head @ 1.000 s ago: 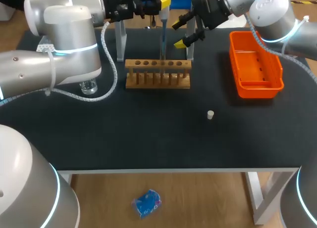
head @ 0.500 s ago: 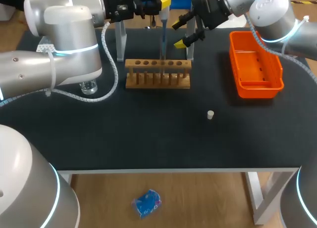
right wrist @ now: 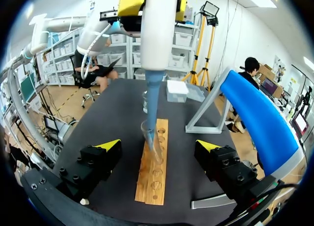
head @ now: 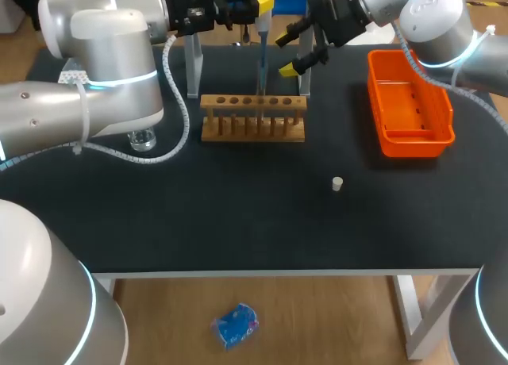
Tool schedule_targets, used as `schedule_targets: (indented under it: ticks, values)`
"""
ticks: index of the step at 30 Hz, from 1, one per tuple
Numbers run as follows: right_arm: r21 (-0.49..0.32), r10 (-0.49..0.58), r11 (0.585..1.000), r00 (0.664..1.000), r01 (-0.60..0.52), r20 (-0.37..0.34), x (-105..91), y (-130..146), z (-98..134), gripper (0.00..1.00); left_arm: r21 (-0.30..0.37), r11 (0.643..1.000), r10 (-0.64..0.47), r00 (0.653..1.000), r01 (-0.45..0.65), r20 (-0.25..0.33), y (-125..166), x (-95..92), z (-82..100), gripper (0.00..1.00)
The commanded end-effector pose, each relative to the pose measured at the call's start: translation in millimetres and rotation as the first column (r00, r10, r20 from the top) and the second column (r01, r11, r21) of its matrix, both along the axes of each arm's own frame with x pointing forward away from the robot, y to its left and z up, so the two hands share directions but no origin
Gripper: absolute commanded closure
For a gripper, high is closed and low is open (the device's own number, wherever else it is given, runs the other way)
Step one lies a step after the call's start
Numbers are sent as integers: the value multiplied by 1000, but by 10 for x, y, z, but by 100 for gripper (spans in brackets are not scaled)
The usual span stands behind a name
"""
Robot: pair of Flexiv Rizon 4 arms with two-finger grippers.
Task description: Invert the test tube, pick up the pipette, mount the tip to pipette, aspirate from beaker and dispense into the tube, eject the tip, return the pipette, and cap with the stopper.
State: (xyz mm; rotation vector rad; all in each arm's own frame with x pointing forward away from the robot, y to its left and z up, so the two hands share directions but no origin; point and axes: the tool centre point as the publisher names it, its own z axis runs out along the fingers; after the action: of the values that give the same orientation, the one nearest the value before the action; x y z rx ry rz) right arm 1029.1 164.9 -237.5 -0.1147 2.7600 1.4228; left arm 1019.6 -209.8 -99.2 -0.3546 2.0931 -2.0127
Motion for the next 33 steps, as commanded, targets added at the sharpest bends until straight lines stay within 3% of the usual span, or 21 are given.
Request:
schedule_targets:
  ticks: [1,11,21,33]
  values:
    - [21,6,1000,1000,-6,5,-38,-161,115,0,-2,1000,4,1000,-4,1,-3,-11,1,100]
    - [62,11,998,999,-14,47,-32,-411,526,0,-2,1000,4,1000,-4,1,-3,-11,1,100]
    - [103,3,995,990,-17,140,-40,-517,1110,0,-2,1000,4,1000,-4,1,-3,-11,1,100]
    - [103,3,995,990,-17,140,-40,-517,1110,0,-2,1000,4,1000,-4,1,-3,-11,1,100]
